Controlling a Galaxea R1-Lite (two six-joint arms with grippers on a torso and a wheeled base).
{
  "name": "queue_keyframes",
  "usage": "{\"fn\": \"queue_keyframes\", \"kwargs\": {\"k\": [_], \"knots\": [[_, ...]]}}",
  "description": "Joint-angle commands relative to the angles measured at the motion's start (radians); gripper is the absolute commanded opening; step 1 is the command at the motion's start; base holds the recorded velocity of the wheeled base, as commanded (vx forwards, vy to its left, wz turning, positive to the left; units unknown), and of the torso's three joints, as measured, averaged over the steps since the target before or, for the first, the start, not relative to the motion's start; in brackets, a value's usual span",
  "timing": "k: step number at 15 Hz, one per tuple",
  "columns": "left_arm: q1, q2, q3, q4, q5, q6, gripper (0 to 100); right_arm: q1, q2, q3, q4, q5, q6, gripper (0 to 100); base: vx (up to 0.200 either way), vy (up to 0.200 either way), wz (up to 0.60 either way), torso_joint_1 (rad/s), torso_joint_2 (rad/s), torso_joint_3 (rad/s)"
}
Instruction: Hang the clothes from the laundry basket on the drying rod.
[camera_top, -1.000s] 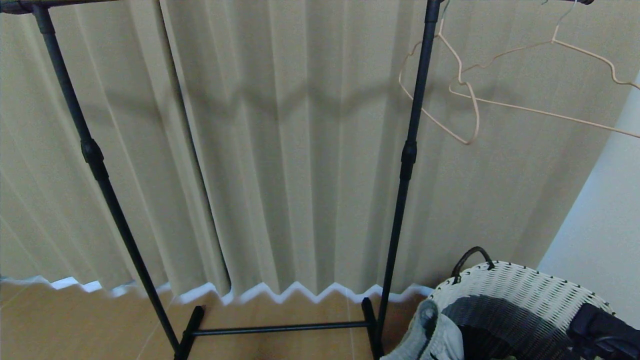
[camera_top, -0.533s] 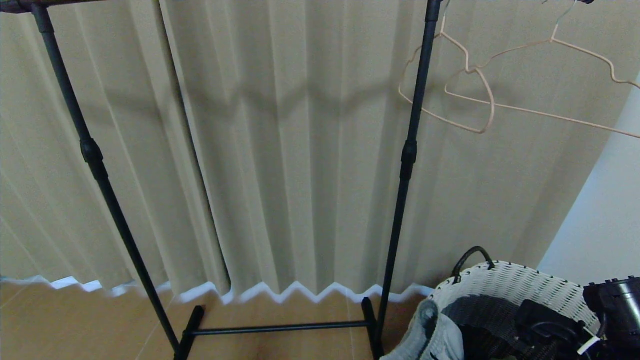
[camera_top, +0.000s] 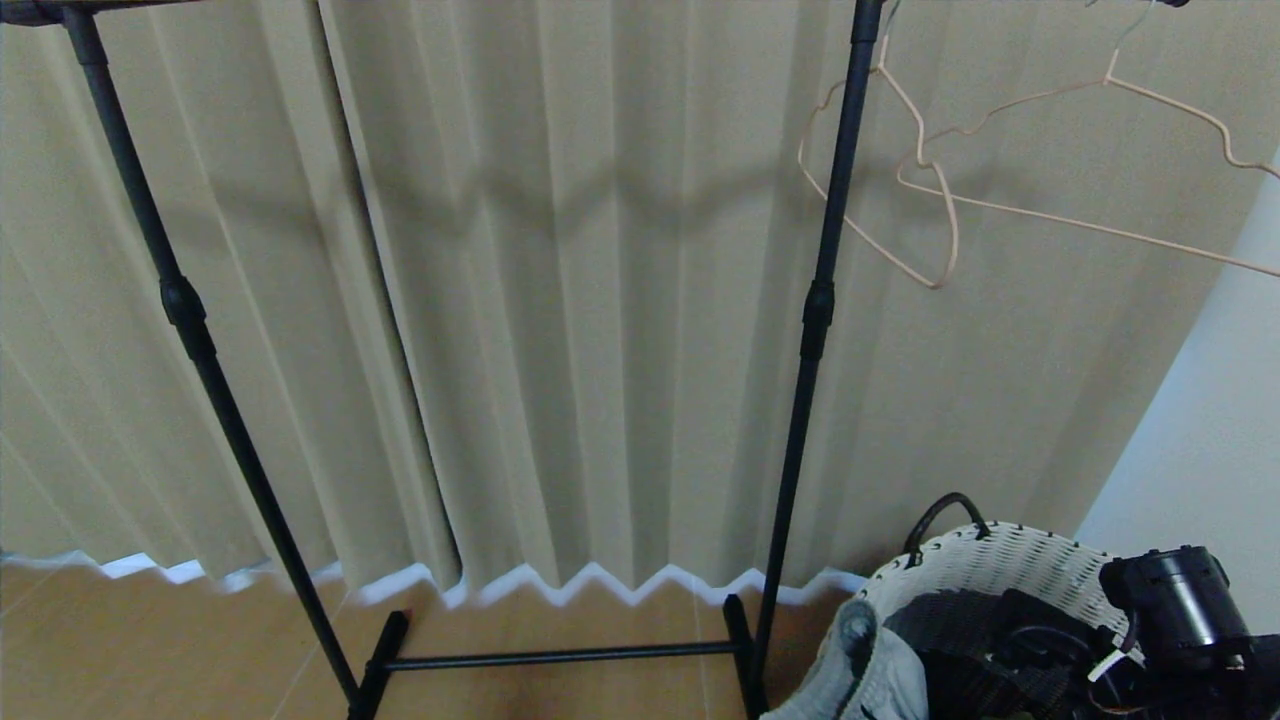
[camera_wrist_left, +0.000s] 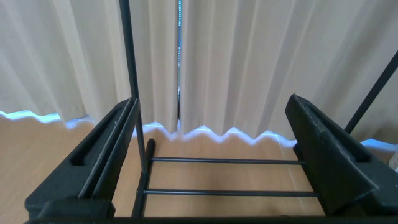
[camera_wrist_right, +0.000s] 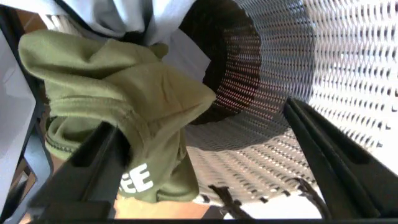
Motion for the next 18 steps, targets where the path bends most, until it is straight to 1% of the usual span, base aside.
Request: {"fn": "queue_keyframes", "kwargs": {"k": [1,5,7,8,9,10,11,13,14,15,17,18], "knots": [[0.0,0.001,0.0,0.0,0.0,0.0,100,-0.001,0.038,0.0,-0.01,-0.001,-0.001,0,0.0,0.0,0.0,0.0,0.0,0.0],[0.0,0.001,0.0,0.0,-0.001,0.0,100,0.001,0.026,0.017,-0.033,0.001,0.001,0,0.0,0.0,0.0,0.0,0.0,0.0],[0.0,0.001,0.0,0.0,0.002,-0.002,100,0.001,0.02,0.065,-0.111,0.001,0.001,0,0.0,0.0,0.0,0.0,0.0,0.0],[0.0,0.001,0.0,0.0,0.002,-0.002,100,0.001,-0.006,0.108,-0.188,-0.001,0.001,0,0.0,0.0,0.0,0.0,0.0,0.0],[0.0,0.0,0.0,0.0,0.002,-0.002,100,0.001,-0.025,0.127,-0.226,-0.001,0.001,0,0.0,0.0,0.0,0.0,0.0,0.0],[0.0,0.001,0.0,0.0,0.002,-0.002,100,0.001,-0.077,0.155,-0.28,-0.001,0.002,0,0.0,0.0,0.0,0.0,0.0,0.0],[0.0,0.001,0.0,0.0,0.002,-0.002,100,0.001,-0.147,0.166,-0.299,0.001,0.002,0,0.0,0.0,0.0,0.0,0.0,0.0],[0.0,0.001,0.0,0.0,0.002,-0.002,100,-0.008,-0.273,0.158,-0.292,0.001,0.002,0,0.0,0.0,0.0,0.0,0.0,0.0],[0.0,0.001,0.0,0.0,0.0,-0.002,100,-0.039,-0.376,0.138,-0.286,0.001,0.002,0,0.0,0.0,0.0,0.0,0.0,0.0],[0.0,0.0,0.0,0.0,0.0,-0.002,100,-0.057,-0.431,0.118,-0.273,0.001,0.002,0,0.0,0.0,0.0,0.0,0.0,0.0],[0.0,0.0,0.0,0.0,0.0,-0.002,100,-0.1,-0.529,0.052,-0.202,0.004,0.005,0,0.0,0.0,0.0,0.0,0.0,0.0],[0.0,0.001,0.0,0.0,0.0,-0.002,100,-0.106,-0.577,0.008,-0.15,0.009,0.021,0,0.0,0.0,0.0,0.0,0.0,0.0]]}}
